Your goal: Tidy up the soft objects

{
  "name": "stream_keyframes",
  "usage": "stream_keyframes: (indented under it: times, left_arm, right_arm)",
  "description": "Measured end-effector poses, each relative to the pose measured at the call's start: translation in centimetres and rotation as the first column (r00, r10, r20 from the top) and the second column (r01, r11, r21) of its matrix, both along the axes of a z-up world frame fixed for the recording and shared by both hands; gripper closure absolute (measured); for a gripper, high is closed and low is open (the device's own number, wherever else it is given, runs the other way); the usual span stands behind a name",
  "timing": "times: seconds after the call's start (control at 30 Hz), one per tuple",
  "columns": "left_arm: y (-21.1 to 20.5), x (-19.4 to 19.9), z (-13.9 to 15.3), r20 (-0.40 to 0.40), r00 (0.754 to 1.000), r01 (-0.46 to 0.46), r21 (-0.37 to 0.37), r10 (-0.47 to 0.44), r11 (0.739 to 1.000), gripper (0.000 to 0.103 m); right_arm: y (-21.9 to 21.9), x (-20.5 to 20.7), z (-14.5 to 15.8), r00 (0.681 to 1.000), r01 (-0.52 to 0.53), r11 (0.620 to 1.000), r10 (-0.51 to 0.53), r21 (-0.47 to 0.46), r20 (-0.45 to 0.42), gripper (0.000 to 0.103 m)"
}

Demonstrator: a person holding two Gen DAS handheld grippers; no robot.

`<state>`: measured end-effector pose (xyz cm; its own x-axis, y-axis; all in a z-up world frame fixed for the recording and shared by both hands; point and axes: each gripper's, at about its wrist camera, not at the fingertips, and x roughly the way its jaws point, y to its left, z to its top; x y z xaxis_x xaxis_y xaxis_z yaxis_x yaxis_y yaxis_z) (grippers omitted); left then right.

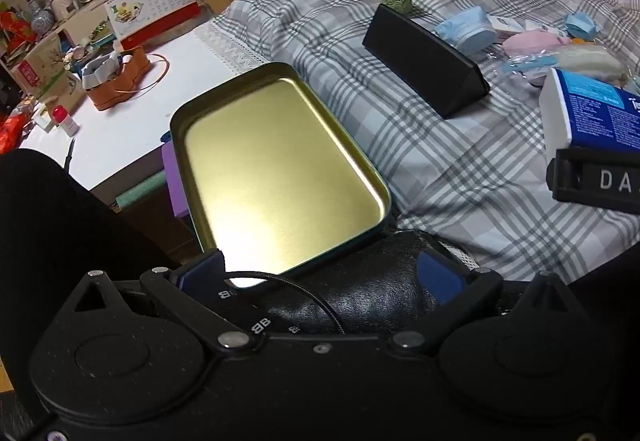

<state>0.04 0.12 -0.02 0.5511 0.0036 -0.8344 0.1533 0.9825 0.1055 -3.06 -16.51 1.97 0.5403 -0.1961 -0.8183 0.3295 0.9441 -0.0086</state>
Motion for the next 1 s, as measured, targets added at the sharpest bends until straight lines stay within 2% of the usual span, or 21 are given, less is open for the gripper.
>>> stream_keyframes:
  times: [0.43,0.67,1.0]
  left_arm:
    - [1.8,0.3,-0.7,-0.002,0.996,-0.089,0.01,0.089,0.996,0.004]
    - [2.6,0.8,-1.1,0.009,0.994,-0.107,-0.04,0.107,0.993,0.004]
    - [2.6,1.1,-1.8,-0.03,0.992,-0.121,-0.04,0.12,0.992,0.004]
  right_arm:
    - [1.9,0.4,-0.6,0.998,-0.064,0.998,0.064,0.002,-0.024,0.001]
    - [2.5,0.5,-0.9,0.996,-0.083,0.997,0.083,-0.001,-0.027,0.001]
    - [2.8,0.6,-1.1,0.994,-0.096,0.995,0.096,-0.007,-0.042,0.001]
